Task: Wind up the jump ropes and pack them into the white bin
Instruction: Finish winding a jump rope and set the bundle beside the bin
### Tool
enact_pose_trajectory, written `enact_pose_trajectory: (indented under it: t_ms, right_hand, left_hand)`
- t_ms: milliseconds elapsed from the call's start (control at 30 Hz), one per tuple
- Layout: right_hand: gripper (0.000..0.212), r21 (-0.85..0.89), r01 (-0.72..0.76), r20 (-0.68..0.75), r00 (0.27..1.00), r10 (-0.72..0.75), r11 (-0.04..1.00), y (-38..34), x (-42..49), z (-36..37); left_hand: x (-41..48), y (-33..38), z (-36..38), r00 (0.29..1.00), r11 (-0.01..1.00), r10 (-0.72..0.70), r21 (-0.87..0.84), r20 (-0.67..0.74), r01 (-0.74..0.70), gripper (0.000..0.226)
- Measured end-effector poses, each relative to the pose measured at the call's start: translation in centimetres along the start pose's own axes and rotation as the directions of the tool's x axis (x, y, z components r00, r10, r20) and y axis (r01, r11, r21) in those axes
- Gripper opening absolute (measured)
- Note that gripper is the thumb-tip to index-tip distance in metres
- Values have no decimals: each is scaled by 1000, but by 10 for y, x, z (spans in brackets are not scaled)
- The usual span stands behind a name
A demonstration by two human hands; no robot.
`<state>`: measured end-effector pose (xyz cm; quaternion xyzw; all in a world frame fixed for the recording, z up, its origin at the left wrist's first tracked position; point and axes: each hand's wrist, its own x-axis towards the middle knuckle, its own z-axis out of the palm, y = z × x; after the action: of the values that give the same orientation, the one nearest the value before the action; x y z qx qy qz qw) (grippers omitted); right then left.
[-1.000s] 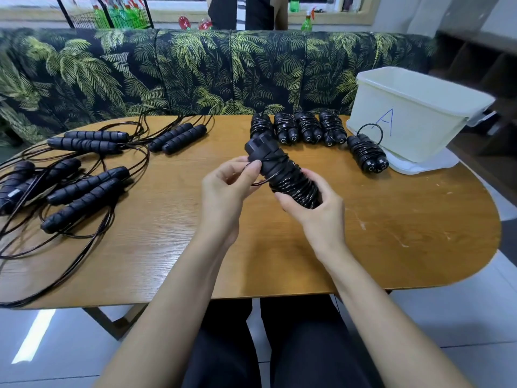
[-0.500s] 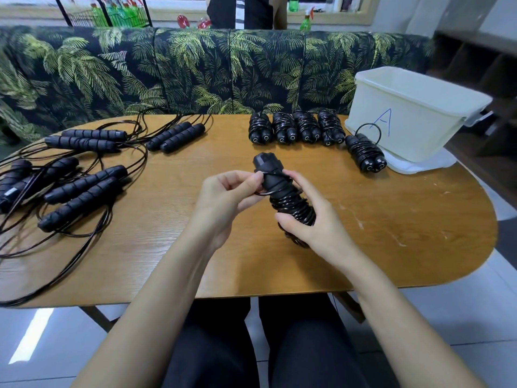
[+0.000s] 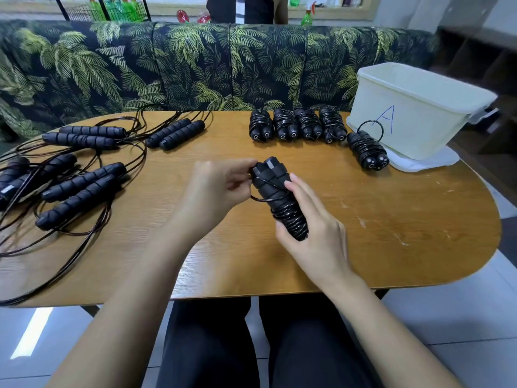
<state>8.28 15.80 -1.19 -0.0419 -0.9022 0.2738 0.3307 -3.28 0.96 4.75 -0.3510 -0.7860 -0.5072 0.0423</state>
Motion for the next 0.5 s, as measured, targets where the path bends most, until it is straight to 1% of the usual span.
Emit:
enact_pose_trajectory:
  t_ms: [33, 100, 167, 233, 267, 333, 400, 433, 500]
  right_hand:
    - [61, -19, 17, 1, 1000, -17, 1000, 0, -1, 1]
    - [62, -39, 40, -4, 999, -40, 998, -1, -2, 3]
    - [62, -48, 54, -16, 998, -55, 997, -1, -4, 4]
    - [62, -36, 71, -17, 997, -72, 997, 0, -6, 4]
    - [62, -17, 80, -14, 997, -81, 997, 1, -7, 3]
    - [62, 25, 101, -9, 995, -100, 995, 3, -7, 2]
    - [63, 44, 123, -7, 992, -123, 991, 5, -7, 1]
    - [63, 42, 136, -4, 991, -136, 990, 6, -7, 1]
    - [63, 34, 159, -2, 987, -160, 987, 6, -8, 1]
  left_hand:
    - [0, 1, 0, 1000, 999, 23, 24, -15, -23, 34]
    - [1, 1, -1, 998, 999, 29, 15, -61, -28, 25]
    - [3, 1, -5, 996, 996, -56, -67, -74, 51, 19]
    - [6, 0, -11, 980, 961, -197, -198, -9, 192, 16]
    - [7, 0, -14, 961, 923, -272, -271, 44, 274, 16]
    - [10, -1, -19, 907, 815, -391, -399, 158, 421, 16]
    - [13, -3, -23, 865, 735, -437, -456, 245, 501, 17]
    - [13, -4, -24, 855, 720, -441, -461, 273, 519, 17]
    - [14, -6, -23, 850, 724, -433, -446, 301, 527, 18]
